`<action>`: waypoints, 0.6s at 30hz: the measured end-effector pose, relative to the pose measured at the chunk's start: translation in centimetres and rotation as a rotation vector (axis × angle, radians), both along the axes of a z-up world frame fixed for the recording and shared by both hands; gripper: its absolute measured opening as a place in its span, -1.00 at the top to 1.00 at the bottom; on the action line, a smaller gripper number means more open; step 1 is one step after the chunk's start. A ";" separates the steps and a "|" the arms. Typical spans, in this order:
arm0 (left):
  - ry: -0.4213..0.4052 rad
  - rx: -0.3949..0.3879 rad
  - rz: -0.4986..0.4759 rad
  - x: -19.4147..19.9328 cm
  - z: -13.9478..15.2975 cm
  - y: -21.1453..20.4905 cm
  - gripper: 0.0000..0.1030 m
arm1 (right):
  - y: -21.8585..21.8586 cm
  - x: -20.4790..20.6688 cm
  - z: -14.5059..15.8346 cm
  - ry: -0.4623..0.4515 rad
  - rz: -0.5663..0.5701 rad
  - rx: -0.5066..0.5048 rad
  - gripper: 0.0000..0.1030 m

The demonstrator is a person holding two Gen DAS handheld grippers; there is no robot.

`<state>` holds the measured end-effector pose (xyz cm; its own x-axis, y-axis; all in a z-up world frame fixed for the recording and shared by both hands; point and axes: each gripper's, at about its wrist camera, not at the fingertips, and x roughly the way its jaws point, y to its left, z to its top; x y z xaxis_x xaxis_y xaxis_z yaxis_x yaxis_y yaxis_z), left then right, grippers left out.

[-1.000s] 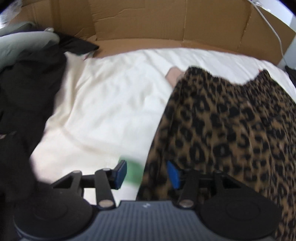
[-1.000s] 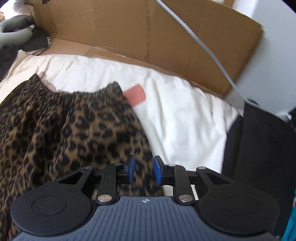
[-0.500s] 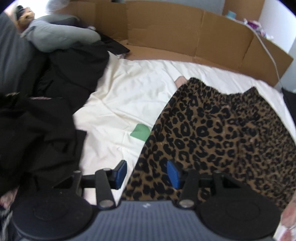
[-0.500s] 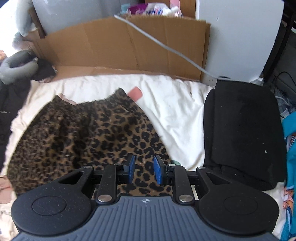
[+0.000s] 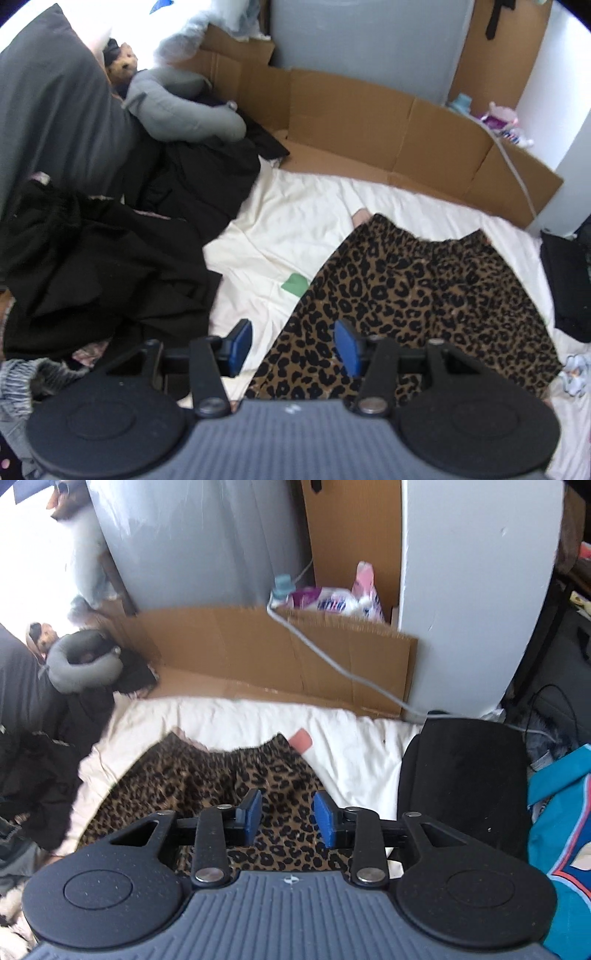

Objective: Fold clothes
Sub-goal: 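Lay the leopard trousers flat and open both tools above them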

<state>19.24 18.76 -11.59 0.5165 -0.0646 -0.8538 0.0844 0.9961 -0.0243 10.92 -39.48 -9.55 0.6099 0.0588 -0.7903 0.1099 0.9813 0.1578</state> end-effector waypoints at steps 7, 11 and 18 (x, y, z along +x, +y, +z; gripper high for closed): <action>-0.015 0.019 -0.055 -2.1 4.3 -0.8 -0.33 | 0.7 -2.4 3.3 -0.044 -0.036 0.020 -0.04; -0.031 0.028 -0.077 -3.1 6.2 -1.2 -0.44 | 1.1 -3.6 4.2 -0.057 -0.026 0.004 -0.04; -0.080 0.042 -0.089 -4.6 8.7 -1.5 -0.58 | 0.2 -6.4 5.3 -0.079 -0.049 0.043 -0.04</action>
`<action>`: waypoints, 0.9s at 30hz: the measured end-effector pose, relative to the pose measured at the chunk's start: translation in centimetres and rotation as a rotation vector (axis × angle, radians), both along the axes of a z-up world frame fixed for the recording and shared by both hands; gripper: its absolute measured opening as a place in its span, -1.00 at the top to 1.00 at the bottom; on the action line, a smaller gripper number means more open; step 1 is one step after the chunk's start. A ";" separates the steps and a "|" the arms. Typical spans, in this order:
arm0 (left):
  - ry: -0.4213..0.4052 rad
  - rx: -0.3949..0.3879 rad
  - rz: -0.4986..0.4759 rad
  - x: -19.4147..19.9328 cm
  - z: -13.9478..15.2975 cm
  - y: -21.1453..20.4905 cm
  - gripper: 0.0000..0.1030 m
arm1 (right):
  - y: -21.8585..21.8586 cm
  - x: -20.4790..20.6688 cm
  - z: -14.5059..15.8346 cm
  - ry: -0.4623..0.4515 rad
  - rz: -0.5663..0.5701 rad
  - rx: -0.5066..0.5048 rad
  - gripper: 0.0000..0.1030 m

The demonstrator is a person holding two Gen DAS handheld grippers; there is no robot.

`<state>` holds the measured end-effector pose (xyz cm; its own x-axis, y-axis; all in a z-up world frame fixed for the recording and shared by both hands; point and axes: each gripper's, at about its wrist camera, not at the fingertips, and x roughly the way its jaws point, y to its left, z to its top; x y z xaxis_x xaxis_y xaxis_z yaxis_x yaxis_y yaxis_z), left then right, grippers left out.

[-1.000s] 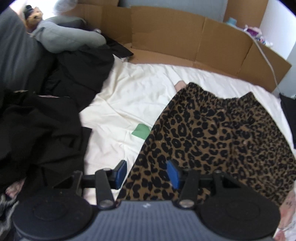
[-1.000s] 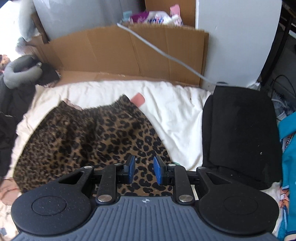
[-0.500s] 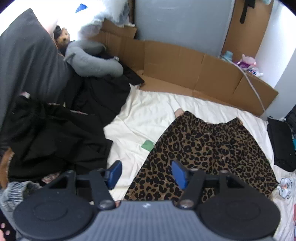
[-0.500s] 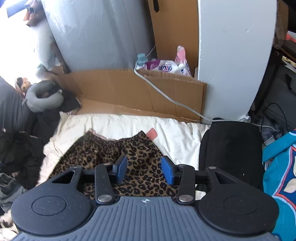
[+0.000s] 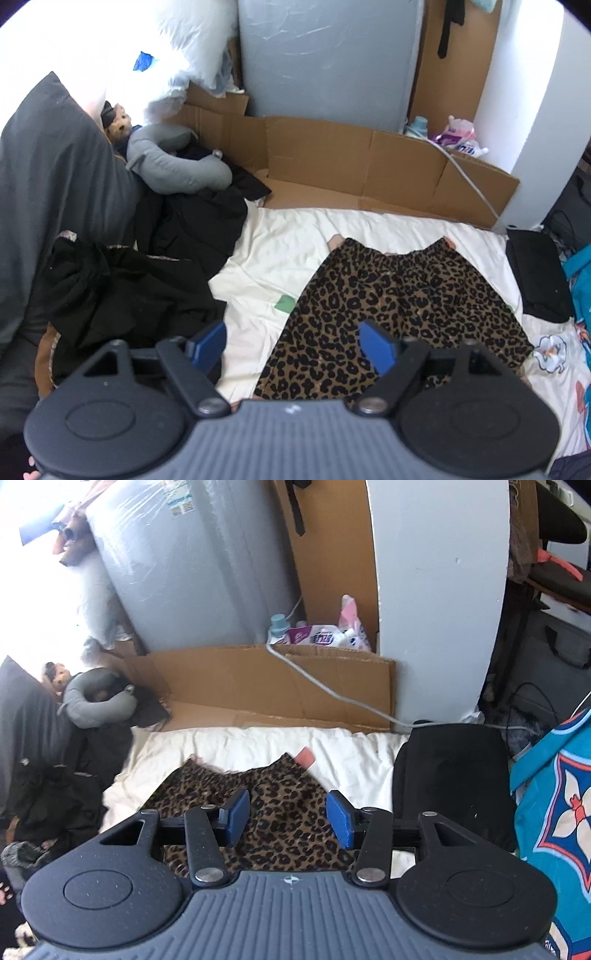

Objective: Fold clothes
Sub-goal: 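Lay the leopard trousers flat and open both tools above them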

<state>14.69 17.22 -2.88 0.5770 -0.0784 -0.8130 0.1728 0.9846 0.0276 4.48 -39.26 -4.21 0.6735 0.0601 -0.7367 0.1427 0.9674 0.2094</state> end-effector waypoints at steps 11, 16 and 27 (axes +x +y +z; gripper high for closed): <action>0.008 -0.052 0.074 -0.2 -2.7 3.0 -0.54 | 0.5 -2.1 -3.9 0.086 0.013 -0.047 -0.03; 0.044 -0.109 0.097 -0.1 -5.5 4.6 -0.25 | 1.0 -2.2 -6.4 0.098 -0.035 0.011 -0.03; 0.079 -0.169 0.112 0.3 -10.6 4.7 0.09 | -0.5 -2.7 -13.2 0.076 -0.205 0.136 -0.03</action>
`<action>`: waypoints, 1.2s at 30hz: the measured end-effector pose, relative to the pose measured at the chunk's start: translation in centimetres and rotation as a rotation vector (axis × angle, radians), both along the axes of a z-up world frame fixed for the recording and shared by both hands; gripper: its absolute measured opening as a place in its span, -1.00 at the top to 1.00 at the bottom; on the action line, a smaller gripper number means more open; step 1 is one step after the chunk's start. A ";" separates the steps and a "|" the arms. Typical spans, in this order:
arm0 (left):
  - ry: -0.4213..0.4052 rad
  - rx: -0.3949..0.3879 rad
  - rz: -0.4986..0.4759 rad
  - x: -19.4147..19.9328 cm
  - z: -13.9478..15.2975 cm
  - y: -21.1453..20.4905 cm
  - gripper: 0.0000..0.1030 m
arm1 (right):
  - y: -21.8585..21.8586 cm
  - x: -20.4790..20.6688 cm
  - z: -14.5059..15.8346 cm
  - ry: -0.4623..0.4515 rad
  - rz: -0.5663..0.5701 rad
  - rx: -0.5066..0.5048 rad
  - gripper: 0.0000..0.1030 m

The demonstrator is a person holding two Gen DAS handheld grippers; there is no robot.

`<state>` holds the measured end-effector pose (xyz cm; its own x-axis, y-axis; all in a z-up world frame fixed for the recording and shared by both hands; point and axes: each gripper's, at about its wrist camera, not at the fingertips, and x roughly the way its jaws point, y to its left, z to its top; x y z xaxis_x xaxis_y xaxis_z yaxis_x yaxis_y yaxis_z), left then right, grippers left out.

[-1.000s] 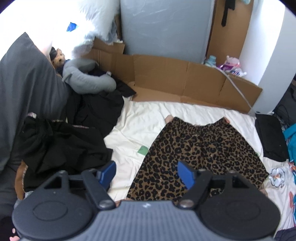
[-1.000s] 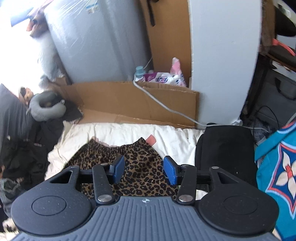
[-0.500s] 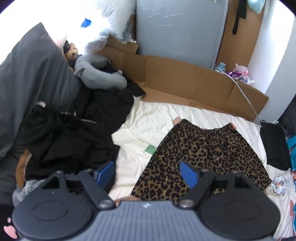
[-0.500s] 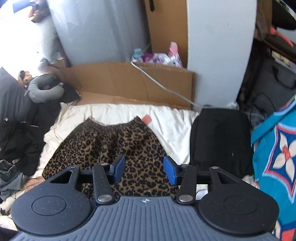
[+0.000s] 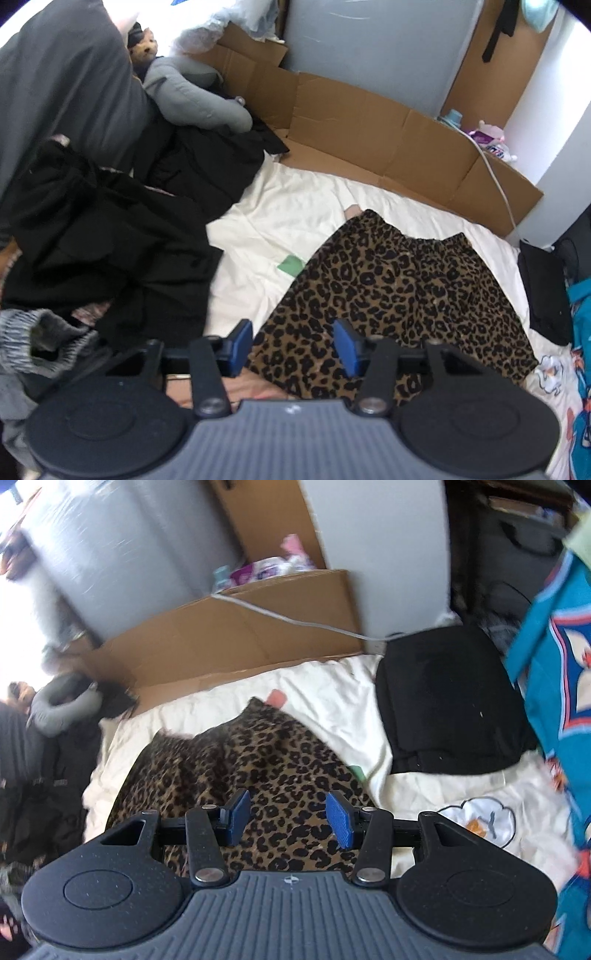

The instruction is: Fold clothes

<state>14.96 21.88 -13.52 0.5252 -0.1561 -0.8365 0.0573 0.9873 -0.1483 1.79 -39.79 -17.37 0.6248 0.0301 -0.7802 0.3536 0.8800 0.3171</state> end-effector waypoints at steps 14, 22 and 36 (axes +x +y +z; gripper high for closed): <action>0.092 -0.012 0.075 3.7 -10.9 1.5 0.27 | -5.6 5.6 -8.9 0.221 -0.049 0.003 -0.02; 0.102 -0.019 0.072 5.1 -15.2 2.3 0.27 | -6.9 4.5 -16.3 0.172 -0.039 0.019 0.01; 0.099 -0.017 0.008 5.5 -20.5 2.9 0.33 | -7.3 2.5 -23.5 0.165 -0.028 0.037 0.19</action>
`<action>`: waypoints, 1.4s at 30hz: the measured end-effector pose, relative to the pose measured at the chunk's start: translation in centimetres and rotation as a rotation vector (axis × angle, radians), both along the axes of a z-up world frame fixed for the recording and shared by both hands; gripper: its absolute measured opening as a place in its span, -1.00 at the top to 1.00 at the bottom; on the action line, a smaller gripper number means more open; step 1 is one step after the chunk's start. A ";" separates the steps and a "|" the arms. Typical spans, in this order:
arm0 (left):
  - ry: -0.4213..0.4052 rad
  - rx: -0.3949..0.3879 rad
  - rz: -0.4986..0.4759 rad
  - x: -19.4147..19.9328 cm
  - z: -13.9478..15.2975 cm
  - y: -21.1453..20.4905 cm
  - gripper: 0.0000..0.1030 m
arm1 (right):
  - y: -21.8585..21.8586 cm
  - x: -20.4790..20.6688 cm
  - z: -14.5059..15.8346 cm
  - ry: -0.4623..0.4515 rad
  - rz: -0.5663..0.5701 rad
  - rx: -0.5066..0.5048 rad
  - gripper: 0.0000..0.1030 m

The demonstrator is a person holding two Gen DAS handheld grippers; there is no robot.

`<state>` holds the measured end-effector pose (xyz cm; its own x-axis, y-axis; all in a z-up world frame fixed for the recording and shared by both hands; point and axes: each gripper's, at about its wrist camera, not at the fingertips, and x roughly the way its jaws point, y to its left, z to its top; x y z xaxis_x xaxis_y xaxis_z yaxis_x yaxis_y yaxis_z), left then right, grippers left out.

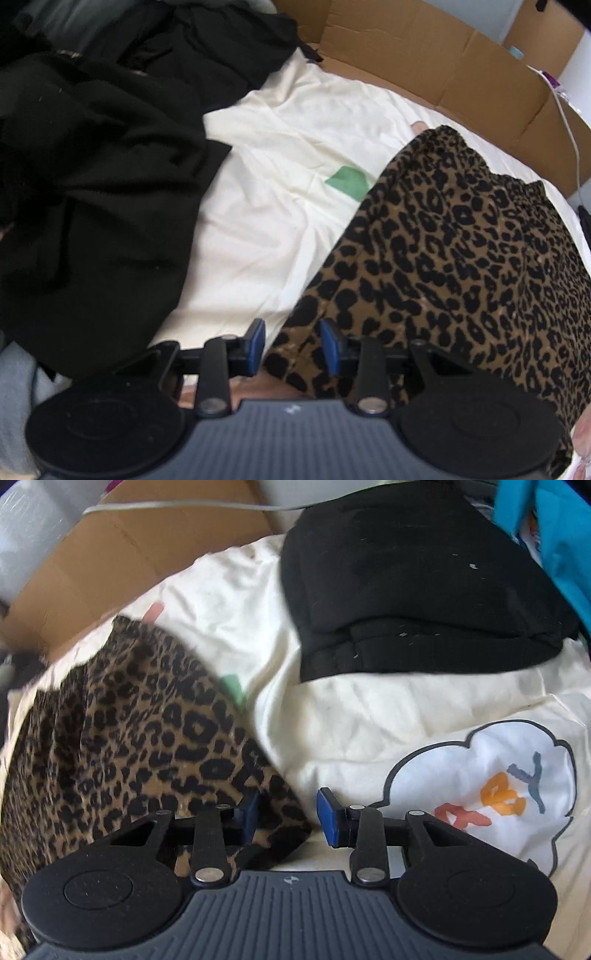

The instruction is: Fold clothes

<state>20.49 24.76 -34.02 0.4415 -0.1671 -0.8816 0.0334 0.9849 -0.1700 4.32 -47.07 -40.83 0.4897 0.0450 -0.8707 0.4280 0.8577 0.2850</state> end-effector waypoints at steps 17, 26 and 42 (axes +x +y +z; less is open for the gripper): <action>-0.034 -0.019 -0.013 -1.1 -2.4 0.7 0.30 | 0.8 -0.6 1.8 0.041 0.071 -0.101 0.96; -0.041 -0.007 -0.031 -0.1 -1.0 1.5 0.91 | 1.2 0.1 1.9 0.066 0.087 -0.156 0.96; -0.045 -0.168 0.100 -1.2 -1.4 4.6 0.47 | 0.6 0.0 5.2 0.038 0.052 -0.166 0.72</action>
